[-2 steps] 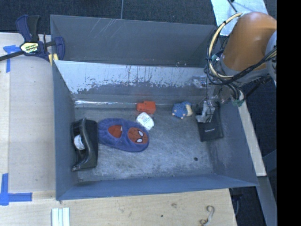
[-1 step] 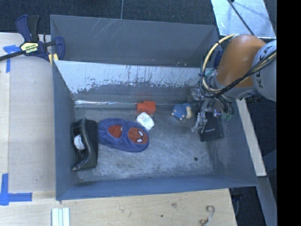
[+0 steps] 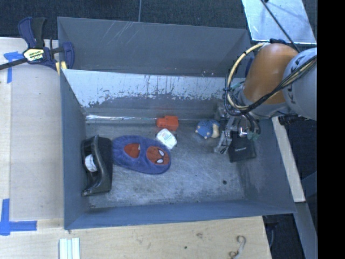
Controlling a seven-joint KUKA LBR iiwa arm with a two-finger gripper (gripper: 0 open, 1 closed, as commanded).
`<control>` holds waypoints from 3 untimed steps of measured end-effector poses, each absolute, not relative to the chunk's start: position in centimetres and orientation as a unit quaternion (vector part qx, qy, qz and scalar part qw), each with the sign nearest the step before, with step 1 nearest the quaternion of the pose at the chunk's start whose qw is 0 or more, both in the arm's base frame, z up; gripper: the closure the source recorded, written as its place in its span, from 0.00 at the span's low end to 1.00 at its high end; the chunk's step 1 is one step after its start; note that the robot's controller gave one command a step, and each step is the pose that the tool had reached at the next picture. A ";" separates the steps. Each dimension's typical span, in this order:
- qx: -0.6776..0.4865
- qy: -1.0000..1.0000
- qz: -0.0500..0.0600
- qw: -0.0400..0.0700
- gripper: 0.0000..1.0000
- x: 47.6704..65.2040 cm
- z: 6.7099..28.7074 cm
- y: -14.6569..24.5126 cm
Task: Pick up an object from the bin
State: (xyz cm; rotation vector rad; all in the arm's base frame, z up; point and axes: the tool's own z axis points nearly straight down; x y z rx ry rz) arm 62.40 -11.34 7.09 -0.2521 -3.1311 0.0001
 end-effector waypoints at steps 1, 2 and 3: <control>-0.079 -0.997 0.000 0.000 1.00 62.4 7.0 -11.3; -0.079 -0.997 0.000 0.001 0.00 62.3 7.0 -11.3; 0.015 -1.000 0.001 -0.001 0.00 60.0 7.0 -16.0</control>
Offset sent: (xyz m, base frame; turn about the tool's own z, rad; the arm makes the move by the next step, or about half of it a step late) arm 0.0000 0.0000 0.0000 0.0000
